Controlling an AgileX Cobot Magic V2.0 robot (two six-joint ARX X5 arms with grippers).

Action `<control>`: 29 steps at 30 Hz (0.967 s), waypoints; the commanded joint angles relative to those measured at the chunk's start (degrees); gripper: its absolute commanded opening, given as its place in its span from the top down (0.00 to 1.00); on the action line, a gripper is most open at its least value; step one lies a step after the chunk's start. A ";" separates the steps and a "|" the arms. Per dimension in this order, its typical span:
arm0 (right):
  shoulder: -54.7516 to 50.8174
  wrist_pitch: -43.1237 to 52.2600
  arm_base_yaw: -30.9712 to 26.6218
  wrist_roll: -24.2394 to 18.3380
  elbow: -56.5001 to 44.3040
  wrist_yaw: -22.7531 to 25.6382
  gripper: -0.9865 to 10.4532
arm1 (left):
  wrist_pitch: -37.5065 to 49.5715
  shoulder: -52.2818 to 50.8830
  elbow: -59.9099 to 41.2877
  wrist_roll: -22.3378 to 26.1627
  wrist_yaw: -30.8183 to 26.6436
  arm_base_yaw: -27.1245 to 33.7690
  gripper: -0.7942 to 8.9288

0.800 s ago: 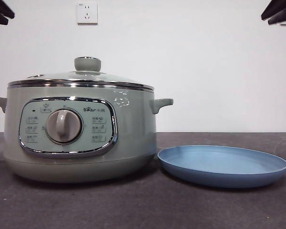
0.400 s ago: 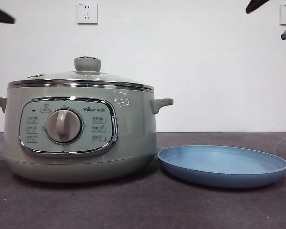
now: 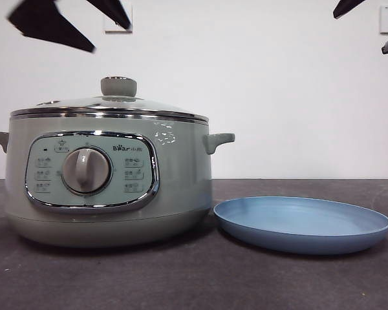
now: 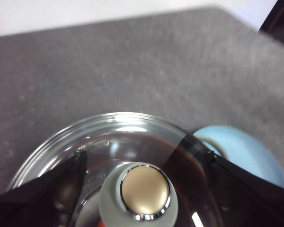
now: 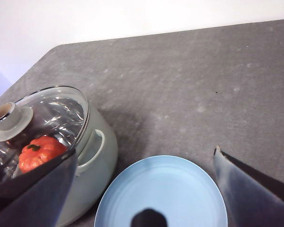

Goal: Take the pumpkin out from the steamer,put the pumpkin in the blue plate,close the lid

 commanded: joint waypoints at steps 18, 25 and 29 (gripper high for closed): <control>0.07 -1.40 0.13 0.39 0.13 -0.07 0.50 | -6.91 8.22 1.92 4.79 -1.07 -2.16 0.78; 0.07 -1.49 0.13 0.39 0.13 -0.04 0.50 | -6.21 8.17 1.92 5.77 -0.98 -2.14 0.93; 0.04 -1.55 0.11 1.60 0.13 -0.07 0.50 | -5.42 7.02 1.92 5.73 -1.03 -2.14 0.93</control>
